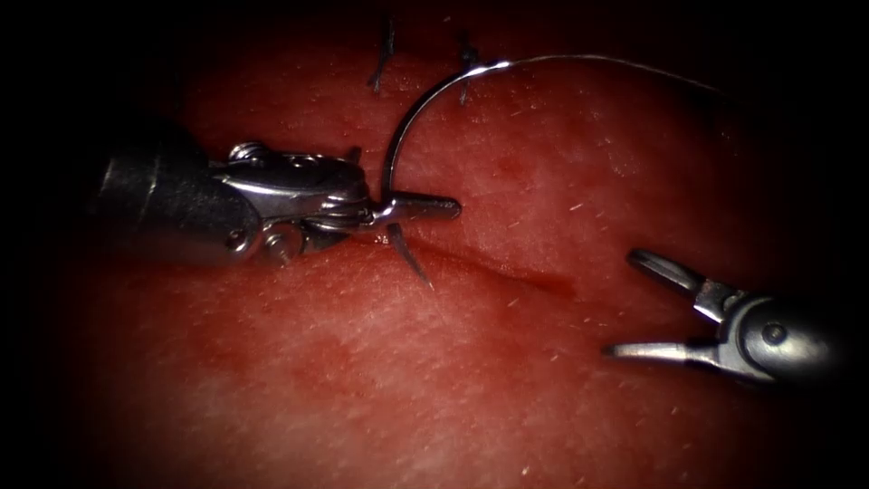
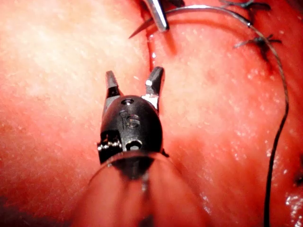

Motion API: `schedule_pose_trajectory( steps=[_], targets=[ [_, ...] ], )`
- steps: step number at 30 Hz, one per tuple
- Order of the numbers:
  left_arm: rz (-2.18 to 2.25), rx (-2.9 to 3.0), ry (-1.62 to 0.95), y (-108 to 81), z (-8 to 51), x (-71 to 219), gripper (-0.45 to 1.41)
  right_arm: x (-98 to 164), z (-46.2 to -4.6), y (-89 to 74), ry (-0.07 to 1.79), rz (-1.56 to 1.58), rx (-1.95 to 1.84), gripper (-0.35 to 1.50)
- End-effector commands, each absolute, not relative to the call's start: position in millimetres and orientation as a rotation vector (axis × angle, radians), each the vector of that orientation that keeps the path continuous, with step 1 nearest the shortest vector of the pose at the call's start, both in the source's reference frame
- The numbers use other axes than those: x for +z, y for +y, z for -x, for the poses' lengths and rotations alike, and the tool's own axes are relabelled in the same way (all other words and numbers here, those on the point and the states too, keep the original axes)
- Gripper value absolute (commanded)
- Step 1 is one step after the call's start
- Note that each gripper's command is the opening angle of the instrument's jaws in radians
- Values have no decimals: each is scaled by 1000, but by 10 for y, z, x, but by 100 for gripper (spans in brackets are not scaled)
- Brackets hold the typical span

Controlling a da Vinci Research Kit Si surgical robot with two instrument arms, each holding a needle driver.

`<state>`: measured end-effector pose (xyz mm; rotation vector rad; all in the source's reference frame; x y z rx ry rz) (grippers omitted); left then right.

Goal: Wound Closure

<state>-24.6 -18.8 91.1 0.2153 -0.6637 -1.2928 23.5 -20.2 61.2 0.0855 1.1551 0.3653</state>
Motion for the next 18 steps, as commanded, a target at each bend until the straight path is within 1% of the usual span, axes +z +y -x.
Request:
schedule_pose_trajectory(
  steps=[1, 3, 5, 8, 9, 18],
  targets=[
    [-221, -1285, -657, -195, 251, 922, 88, 617, -241, -207, 1157, -88, 365, 71],
    [-231, -1273, -646, -200, 254, 933, 87, 617, -241, -207, 1157, -88, 365, 71],
    [-244, -1290, -637, -203, 256, 939, 70, 617, -241, -207, 1157, -84, 359, 71],
    [-264, -1339, -634, -200, 257, 940, 13, 617, -241, -207, 1157, -84, 360, 71],
    [-276, -1353, -631, -195, 255, 935, -44, 617, -241, -207, 1157, -84, 360, 71],
    [-308, -1386, -640, -174, 240, 911, -45, 617, -241, -207, 1155, -83, 353, 71]
  ],
)
